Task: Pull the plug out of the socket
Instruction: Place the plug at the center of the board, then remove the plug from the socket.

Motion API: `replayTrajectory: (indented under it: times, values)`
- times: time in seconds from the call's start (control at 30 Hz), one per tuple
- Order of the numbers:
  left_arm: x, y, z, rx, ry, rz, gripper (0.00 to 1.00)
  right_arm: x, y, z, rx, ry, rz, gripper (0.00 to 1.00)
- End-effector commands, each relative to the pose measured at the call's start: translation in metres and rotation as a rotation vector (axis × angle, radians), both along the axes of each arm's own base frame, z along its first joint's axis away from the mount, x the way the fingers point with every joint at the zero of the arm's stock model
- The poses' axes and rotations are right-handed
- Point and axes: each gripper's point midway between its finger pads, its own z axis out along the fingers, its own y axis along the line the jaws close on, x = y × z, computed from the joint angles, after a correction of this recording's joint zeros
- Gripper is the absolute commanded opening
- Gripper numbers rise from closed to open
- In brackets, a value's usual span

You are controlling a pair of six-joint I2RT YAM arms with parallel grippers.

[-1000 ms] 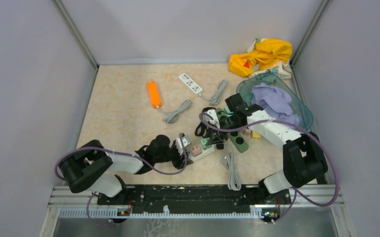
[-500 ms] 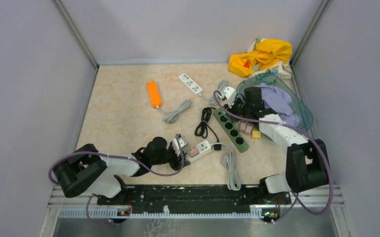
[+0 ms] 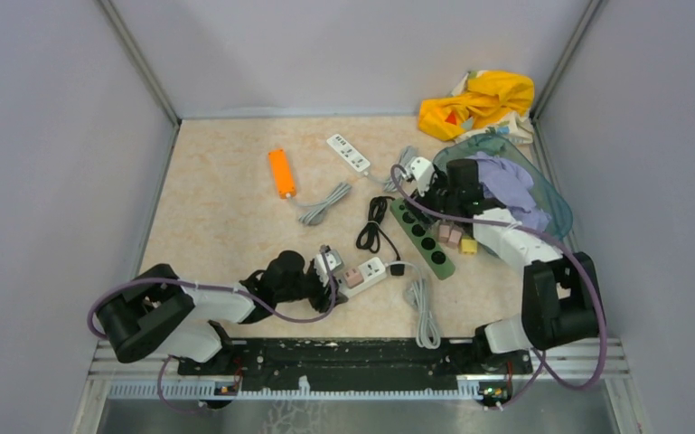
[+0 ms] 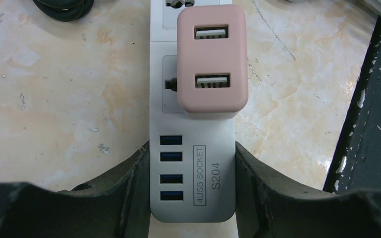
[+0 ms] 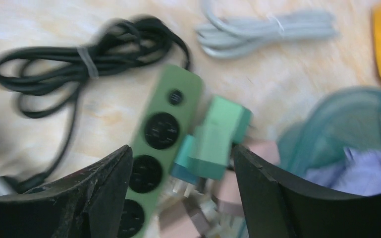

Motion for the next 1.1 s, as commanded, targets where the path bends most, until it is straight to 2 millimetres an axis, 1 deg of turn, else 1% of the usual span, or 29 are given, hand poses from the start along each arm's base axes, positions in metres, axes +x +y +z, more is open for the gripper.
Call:
replayTrajectory:
  times: [0.0, 0.07, 0.1, 0.13, 0.17, 0.2, 0.3, 0.37, 0.43, 0.57, 0.73, 0.8, 0.9, 0.97, 1.0, 1.07]
  values:
    - [-0.011, 0.002, -0.009, 0.021, 0.018, -0.057, 0.00, -0.060, 0.070, 0.056, 0.274, -0.069, 0.487, 0.74]
    - [-0.012, 0.001, -0.010, 0.026, 0.015, -0.074, 0.00, -0.118, 0.095, 0.064, 0.415, -0.066, 0.788, 0.73]
    - [-0.012, -0.001, -0.010, 0.028, 0.013, -0.083, 0.00, -0.142, 0.103, 0.066, 0.463, -0.077, 0.913, 0.76]
    - [-0.013, -0.002, -0.011, 0.029, 0.013, -0.092, 0.00, -0.160, 0.109, 0.066, 0.481, -0.096, 0.999, 0.81]
    - [-0.014, -0.003, -0.011, 0.030, 0.013, -0.100, 0.00, -0.170, 0.116, 0.064, 0.477, -0.101, 1.049, 0.84]
    - [-0.014, -0.004, -0.011, 0.031, 0.012, -0.105, 0.00, -0.176, 0.123, 0.060, 0.467, -0.090, 1.079, 0.86]
    - [-0.014, -0.007, -0.012, 0.036, 0.010, -0.115, 0.00, -0.187, 0.140, 0.043, 0.413, -0.022, 1.132, 0.87]
    - [-0.015, -0.008, -0.011, 0.037, 0.008, -0.119, 0.00, -0.193, 0.146, 0.031, 0.379, 0.022, 1.163, 0.87]
    - [-0.016, -0.010, -0.011, 0.036, 0.006, -0.127, 0.00, -0.198, 0.152, 0.021, 0.357, 0.066, 1.170, 0.84]
    - [-0.017, -0.011, -0.011, 0.035, 0.002, -0.133, 0.00, -0.195, 0.167, 0.005, 0.280, 0.087, 1.137, 0.80]
    - [-0.019, -0.013, -0.009, 0.028, -0.006, -0.147, 0.00, -0.191, 0.176, -0.005, 0.251, 0.120, 1.102, 0.73]
    - [-0.019, -0.013, -0.009, 0.026, -0.009, -0.149, 0.00, -0.193, 0.178, -0.007, 0.245, 0.126, 1.107, 0.66]
    - [-0.018, -0.014, -0.008, 0.022, -0.013, -0.148, 0.00, -0.197, 0.181, -0.012, 0.215, 0.137, 1.130, 0.49]
    - [-0.017, -0.014, -0.007, 0.022, -0.014, -0.144, 0.00, -0.197, 0.183, -0.009, 0.212, 0.143, 1.139, 0.36]
    - [-0.017, -0.013, -0.008, 0.025, -0.013, -0.141, 0.00, -0.197, 0.183, -0.006, 0.217, 0.143, 1.143, 0.31]
    - [-0.017, -0.013, -0.008, 0.025, -0.012, -0.139, 0.00, -0.206, 0.184, -0.001, 0.250, 0.150, 1.171, 0.22]
